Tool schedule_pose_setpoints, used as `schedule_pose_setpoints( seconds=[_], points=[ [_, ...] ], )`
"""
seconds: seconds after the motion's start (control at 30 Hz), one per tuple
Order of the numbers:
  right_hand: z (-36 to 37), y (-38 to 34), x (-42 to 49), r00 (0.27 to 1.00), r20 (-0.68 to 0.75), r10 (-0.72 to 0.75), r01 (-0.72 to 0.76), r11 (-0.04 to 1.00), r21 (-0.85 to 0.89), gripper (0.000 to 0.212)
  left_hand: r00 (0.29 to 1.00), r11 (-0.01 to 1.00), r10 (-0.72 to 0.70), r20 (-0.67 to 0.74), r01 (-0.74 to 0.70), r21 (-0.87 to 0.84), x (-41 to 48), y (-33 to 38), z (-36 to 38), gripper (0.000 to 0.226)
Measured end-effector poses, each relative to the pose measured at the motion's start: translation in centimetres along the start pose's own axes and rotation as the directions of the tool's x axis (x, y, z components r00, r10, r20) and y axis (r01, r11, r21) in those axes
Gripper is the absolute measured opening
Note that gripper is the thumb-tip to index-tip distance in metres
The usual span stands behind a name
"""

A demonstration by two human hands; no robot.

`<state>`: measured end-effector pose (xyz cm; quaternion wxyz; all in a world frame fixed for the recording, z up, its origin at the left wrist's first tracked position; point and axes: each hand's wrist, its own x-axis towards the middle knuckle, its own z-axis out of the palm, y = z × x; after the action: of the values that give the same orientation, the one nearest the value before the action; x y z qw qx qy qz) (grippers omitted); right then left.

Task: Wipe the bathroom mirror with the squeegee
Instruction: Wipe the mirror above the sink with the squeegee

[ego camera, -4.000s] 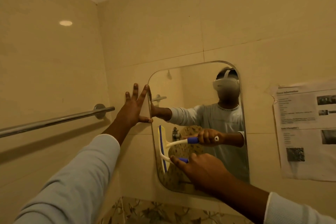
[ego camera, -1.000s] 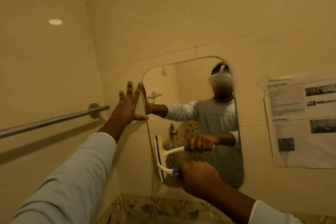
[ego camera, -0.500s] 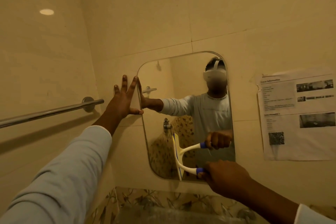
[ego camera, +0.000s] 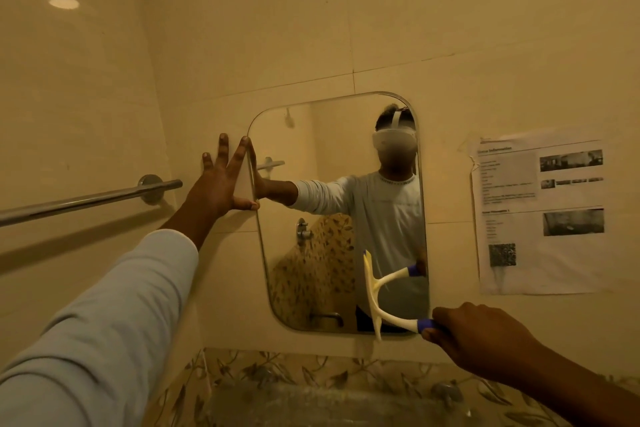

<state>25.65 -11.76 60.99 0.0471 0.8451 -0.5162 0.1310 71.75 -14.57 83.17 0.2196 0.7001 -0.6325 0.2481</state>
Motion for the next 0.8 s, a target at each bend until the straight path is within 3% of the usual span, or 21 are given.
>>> schedule_pose_setpoints(
  seconds=[0.6, 0.8],
  points=[
    [-2.1, 5.1, -5.4, 0.997, 0.014, 0.079, -0.077, 0.988, -0.137, 0.031, 0.999, 1.0, 0.027, -0.04, -0.028, -0.007, 0.1, -0.4, 0.2, 0.158],
    [-2.1, 5.0, -6.6, 0.994, 0.01, 0.107, -0.106, 0.991, -0.081, 0.039, 1.0, 1.0, 0.022, -0.021, -0.022, 0.02, 0.4, -0.5, 0.4, 0.157]
  ],
)
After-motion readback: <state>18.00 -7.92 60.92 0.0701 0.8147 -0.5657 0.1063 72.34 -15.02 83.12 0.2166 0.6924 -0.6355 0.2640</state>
